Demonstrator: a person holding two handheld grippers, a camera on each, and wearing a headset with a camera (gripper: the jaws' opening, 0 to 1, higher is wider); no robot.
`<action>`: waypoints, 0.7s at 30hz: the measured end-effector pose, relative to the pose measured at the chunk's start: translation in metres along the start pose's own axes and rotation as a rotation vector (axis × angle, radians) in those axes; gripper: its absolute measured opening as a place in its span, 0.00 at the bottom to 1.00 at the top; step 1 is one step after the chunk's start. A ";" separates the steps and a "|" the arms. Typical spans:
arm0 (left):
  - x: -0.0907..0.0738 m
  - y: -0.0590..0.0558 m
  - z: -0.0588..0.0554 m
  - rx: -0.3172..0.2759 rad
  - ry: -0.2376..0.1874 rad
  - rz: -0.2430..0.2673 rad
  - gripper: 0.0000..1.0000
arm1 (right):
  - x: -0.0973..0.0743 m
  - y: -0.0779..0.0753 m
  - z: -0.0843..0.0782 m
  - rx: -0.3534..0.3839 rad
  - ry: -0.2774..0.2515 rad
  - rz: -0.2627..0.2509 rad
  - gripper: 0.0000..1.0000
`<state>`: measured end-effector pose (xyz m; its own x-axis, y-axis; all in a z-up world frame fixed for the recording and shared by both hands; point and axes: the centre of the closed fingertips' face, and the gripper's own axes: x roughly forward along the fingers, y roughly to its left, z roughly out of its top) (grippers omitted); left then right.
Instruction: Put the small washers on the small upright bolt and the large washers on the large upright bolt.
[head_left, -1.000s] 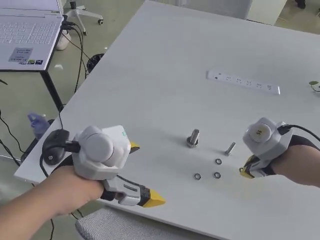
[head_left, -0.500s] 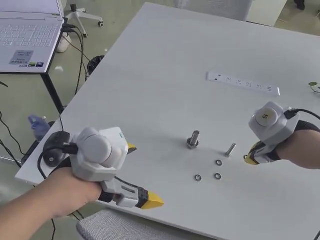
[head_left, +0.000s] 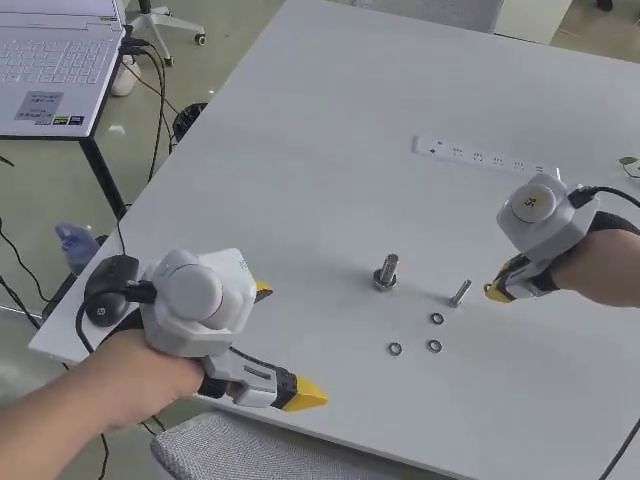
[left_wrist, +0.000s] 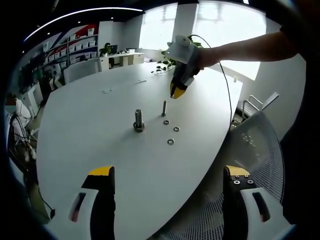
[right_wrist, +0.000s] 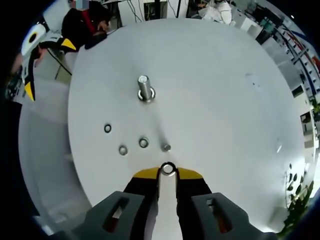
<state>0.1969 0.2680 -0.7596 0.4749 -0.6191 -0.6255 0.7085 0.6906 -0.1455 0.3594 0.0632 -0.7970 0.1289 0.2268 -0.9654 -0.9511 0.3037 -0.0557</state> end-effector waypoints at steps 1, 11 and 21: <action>0.000 0.000 0.000 0.003 0.000 0.000 0.89 | 0.000 0.000 0.002 -0.003 -0.003 0.004 0.12; 0.002 0.004 0.003 0.004 -0.002 -0.002 0.88 | 0.008 -0.001 0.015 -0.020 -0.013 0.013 0.12; 0.002 0.007 0.002 0.000 0.004 -0.002 0.87 | 0.013 -0.002 0.020 -0.034 -0.011 0.021 0.12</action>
<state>0.2040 0.2706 -0.7604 0.4712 -0.6190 -0.6283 0.7093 0.6894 -0.1472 0.3688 0.0840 -0.8041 0.1121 0.2428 -0.9636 -0.9626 0.2671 -0.0447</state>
